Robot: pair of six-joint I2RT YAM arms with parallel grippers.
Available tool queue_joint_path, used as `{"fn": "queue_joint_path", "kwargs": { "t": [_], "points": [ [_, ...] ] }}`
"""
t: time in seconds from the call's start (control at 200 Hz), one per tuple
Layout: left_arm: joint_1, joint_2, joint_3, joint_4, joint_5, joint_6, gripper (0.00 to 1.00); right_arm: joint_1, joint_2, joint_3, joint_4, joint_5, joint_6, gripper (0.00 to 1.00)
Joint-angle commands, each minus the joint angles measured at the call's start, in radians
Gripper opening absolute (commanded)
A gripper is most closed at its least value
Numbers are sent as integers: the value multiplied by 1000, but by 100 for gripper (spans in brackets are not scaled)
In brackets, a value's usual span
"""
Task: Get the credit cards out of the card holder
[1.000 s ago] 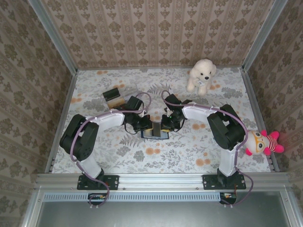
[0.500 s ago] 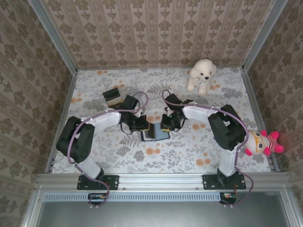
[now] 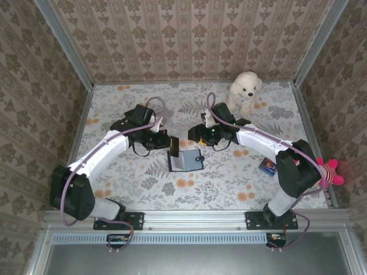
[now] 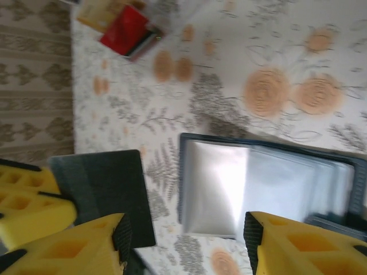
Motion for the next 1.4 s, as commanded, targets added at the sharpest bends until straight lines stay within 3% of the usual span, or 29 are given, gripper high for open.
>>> {"fn": "queue_joint_path", "kwargs": {
  "t": [0.0, 0.125, 0.405, 0.645, 0.735, 0.815, 0.87, 1.06, 1.2, 1.395],
  "points": [
    [11, -41, 20, 81, 114, -49, 0, -17, -24, -48, 268, -228, 115, 68],
    [29, -64, 12, 173, 222, -109, 0, -27, -14, -60, 442, -322, 214, 70],
    [115, -101, -39, 374, 370, -247, 0, -44, 9, -41, 677, -413, 366, 56],
    [150, -115, -81, 505, 443, -347, 0, -46, 12, -47, 868, -443, 509, 37],
    [159, -124, -107, 580, 460, -409, 0, -47, 12, -47, 907, -435, 549, 24],
    [163, -133, -124, 629, 459, -459, 0, -48, 14, -39, 911, -417, 580, 10],
    [163, -140, -129, 649, 450, -488, 5, -48, 13, -39, 939, -401, 613, 3],
    [154, -170, -171, 789, 373, -634, 33, -43, 5, -38, 1016, -304, 725, 0],
    [120, -172, -203, 899, 303, -712, 33, -34, 14, -39, 1079, -228, 820, 0],
    [107, -171, -215, 967, 263, -747, 20, -31, 40, -40, 1150, -205, 893, 0]
  ]
}}
